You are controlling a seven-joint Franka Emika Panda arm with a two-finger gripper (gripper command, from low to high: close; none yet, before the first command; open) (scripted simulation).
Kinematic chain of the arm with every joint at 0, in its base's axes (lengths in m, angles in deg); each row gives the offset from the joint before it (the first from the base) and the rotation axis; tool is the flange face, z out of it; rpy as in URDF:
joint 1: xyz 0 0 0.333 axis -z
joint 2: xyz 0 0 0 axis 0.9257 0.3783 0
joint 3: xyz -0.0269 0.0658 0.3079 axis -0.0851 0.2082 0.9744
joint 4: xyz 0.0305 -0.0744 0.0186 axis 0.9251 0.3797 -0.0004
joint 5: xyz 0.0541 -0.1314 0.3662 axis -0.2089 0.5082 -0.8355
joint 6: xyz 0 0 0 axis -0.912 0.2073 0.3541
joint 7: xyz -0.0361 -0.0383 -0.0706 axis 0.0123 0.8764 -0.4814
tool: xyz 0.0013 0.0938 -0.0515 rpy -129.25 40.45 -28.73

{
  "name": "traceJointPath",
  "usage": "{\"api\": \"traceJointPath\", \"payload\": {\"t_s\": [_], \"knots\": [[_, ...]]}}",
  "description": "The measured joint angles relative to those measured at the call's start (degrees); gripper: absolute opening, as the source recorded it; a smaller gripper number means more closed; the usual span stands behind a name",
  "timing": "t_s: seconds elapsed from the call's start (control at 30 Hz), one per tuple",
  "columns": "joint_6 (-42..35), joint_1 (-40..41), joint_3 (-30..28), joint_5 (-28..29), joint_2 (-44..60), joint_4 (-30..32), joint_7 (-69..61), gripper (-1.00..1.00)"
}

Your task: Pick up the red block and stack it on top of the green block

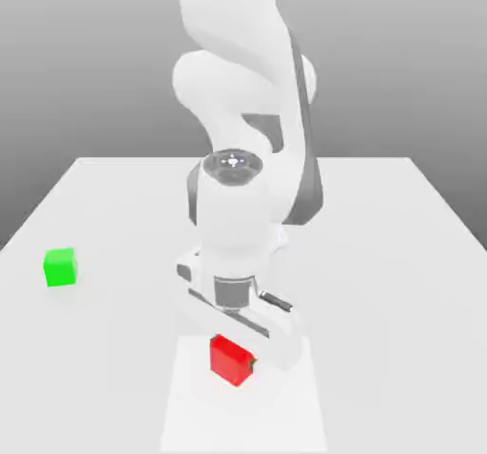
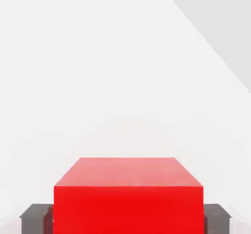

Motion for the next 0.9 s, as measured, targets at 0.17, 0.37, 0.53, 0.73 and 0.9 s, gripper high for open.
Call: {"api": "traceJointPath", "payload": {"t_s": [0.17, 0.37, 0.53, 0.73, 0.9], "knots": [[-1.4, 0.8, 1.2, -1.1, -1.7, 0.0, -0.7, -1.00], [-6.5, 2.6, 4.2, -5.8, -7.8, 0.6, -3.9, -1.00], [-10.4, 2.6, 4.9, -8.7, -12.3, 1.5, -6.1, -1.00], [-13.5, 9.0, 0.4, -8.6, -15.8, 2.5, -10.9, -1.00], [-15.4, 18.9, -6.0, -6.6, -17.7, 2.7, -18.0, -1.00]]}}
